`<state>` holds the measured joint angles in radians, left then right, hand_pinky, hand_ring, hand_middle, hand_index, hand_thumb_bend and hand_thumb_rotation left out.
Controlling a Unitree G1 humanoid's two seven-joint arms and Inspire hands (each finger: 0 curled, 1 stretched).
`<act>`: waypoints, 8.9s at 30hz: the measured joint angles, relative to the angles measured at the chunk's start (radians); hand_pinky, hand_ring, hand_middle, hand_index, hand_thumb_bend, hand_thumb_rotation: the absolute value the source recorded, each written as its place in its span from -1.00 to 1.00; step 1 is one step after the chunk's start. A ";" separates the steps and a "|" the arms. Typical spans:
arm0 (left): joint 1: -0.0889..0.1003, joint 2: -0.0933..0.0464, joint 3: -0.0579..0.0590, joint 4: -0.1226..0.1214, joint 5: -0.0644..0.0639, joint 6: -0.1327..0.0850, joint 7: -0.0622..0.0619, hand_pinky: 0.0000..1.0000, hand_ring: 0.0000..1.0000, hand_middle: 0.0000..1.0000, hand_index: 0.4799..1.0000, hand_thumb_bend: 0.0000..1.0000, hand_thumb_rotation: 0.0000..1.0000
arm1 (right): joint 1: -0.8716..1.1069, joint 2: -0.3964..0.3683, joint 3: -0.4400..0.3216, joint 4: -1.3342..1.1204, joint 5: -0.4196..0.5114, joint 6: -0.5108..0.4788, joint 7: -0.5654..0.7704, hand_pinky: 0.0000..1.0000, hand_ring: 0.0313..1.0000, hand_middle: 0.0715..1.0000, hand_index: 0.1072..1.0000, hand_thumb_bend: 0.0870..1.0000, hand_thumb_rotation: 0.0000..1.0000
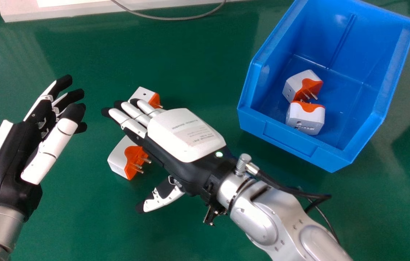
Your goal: Pick all objects and put in blue box
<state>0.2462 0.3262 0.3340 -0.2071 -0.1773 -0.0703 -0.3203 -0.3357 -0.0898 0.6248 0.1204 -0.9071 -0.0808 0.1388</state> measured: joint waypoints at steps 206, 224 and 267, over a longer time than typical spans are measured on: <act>0.188 -0.191 -0.169 -0.383 0.131 0.126 0.175 0.58 0.70 0.73 0.61 0.44 0.71 | -0.683 0.123 0.376 1.050 -0.236 -0.313 -0.625 -0.93 -0.94 -0.93 -0.19 -0.07 -0.78; 0.181 -0.190 -0.172 -0.393 0.138 0.139 0.174 0.58 0.70 0.73 0.60 0.44 0.71 | -0.670 0.121 0.374 1.018 -0.236 -0.329 -0.653 -0.94 -0.94 -0.95 -0.19 -0.07 -0.78; 0.076 -0.158 -0.109 -0.286 0.119 0.150 0.172 0.58 0.69 0.72 0.61 0.48 0.72 | -0.202 -0.152 0.094 0.262 -0.054 -0.277 -0.343 -0.29 -0.22 -0.08 -0.08 -0.10 -1.00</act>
<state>0.3222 0.1682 0.2249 -0.4935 -0.0580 0.0795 -0.1478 -0.5374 -0.2420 0.7183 0.3822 -0.9606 -0.3574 -0.2038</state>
